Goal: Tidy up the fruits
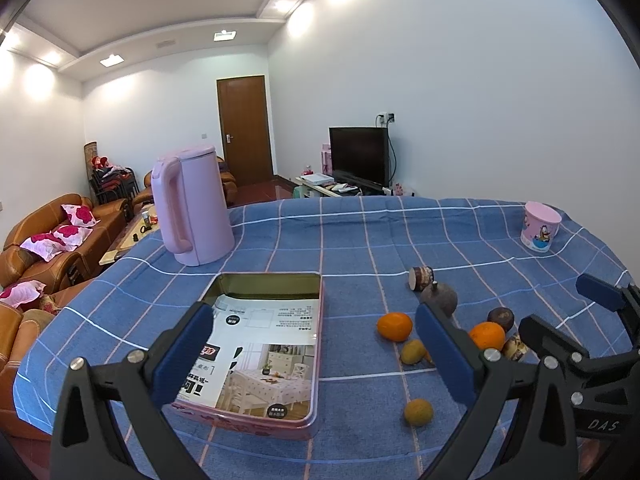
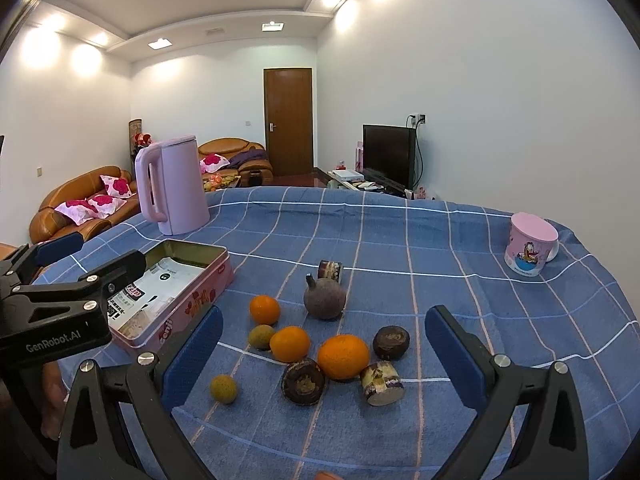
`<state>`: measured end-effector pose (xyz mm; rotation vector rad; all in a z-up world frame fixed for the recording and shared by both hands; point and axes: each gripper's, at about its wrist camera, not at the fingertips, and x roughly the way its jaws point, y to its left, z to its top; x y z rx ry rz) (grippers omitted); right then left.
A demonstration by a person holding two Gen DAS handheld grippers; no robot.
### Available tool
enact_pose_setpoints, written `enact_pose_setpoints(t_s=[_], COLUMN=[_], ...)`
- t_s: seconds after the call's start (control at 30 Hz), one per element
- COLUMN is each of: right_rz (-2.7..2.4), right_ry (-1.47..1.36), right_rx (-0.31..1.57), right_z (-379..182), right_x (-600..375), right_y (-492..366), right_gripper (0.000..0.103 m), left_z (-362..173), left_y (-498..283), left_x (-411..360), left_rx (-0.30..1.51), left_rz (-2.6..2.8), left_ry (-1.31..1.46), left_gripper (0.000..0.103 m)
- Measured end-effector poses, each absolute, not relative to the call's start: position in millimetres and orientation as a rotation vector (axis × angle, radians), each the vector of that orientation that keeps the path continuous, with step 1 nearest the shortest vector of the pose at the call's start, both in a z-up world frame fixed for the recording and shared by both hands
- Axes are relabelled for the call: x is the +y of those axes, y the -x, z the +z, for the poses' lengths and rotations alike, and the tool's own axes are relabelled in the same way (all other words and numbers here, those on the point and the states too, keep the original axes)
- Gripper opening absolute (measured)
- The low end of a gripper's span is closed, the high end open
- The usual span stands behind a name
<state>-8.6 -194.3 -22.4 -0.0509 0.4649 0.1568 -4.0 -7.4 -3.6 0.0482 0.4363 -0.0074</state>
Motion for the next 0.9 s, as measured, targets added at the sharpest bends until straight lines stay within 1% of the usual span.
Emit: enact_pose_setpoints(t_s=[0.9], right_rz=[0.164], right_ry=[0.047], right_rx=[0.477], right_z=[-26.5], right_x=[-191.1], right_y=[8.6], right_gripper=[0.102], left_z=[-4.5], left_y=[4.1], left_x=[-7.4], left_rx=[0.435], left_rz=[-0.008], left_ry=[-0.051], left_gripper=[0.103])
